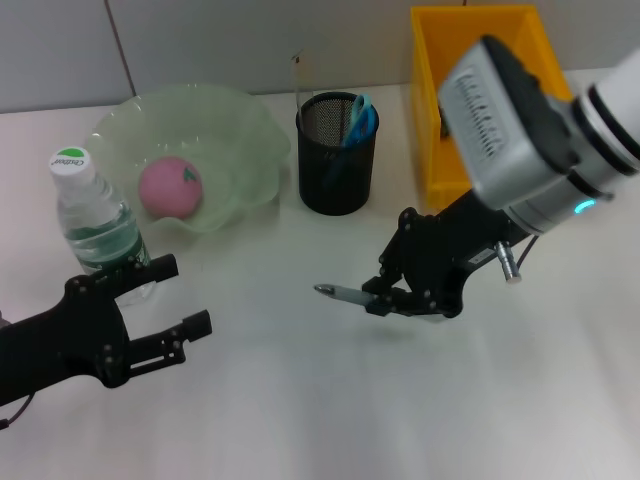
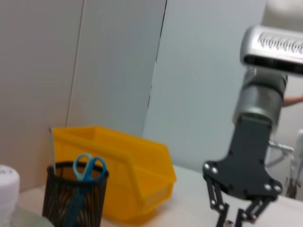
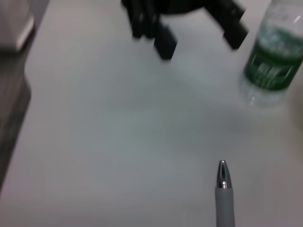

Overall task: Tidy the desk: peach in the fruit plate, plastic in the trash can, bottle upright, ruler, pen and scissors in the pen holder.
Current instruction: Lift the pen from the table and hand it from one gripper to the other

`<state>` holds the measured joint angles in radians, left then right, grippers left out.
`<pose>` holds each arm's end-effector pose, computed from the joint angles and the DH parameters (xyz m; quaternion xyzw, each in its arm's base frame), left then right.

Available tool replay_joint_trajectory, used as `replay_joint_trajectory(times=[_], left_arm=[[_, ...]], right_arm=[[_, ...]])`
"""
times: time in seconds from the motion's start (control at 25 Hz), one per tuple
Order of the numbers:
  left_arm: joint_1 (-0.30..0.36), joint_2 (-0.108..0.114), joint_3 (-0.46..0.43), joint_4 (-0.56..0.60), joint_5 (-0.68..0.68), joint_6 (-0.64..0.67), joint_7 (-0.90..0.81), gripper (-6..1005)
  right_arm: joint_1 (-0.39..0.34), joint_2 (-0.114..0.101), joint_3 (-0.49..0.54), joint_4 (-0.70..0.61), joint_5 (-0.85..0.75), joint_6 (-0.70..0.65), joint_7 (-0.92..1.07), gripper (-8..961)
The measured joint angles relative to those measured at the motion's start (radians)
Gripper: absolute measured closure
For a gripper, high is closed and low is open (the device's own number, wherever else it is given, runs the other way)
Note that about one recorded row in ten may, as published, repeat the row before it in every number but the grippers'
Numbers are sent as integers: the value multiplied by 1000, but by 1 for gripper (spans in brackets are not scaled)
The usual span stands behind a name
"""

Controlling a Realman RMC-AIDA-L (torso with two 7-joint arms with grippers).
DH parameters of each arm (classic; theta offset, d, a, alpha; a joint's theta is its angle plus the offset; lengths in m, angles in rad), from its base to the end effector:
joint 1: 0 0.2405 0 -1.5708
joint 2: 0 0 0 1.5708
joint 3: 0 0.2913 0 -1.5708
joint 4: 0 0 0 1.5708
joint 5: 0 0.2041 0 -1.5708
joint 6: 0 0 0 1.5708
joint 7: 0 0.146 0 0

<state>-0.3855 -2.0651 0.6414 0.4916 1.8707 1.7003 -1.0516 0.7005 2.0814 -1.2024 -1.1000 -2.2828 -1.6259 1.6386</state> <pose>-0.3156 0.2798 -0.0225 -0.9164 -0.1678 -0.3306 0.1510 0.1848 0.3683 -0.0353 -0.9987 -0.0203 -0.0468 0.0059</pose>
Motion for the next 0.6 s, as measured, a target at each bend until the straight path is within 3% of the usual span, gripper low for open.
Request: replay_joint_trajectory(times=[0.32,0.6], left_arm=[[13,-2,0,-34,-112,59,20,164],[6,-4,9,-98,-149,85,43,165]], right_arm=[[-163,1,55,59,291,37,-34,837],[-243,1,58,273,574,70,-208,837]])
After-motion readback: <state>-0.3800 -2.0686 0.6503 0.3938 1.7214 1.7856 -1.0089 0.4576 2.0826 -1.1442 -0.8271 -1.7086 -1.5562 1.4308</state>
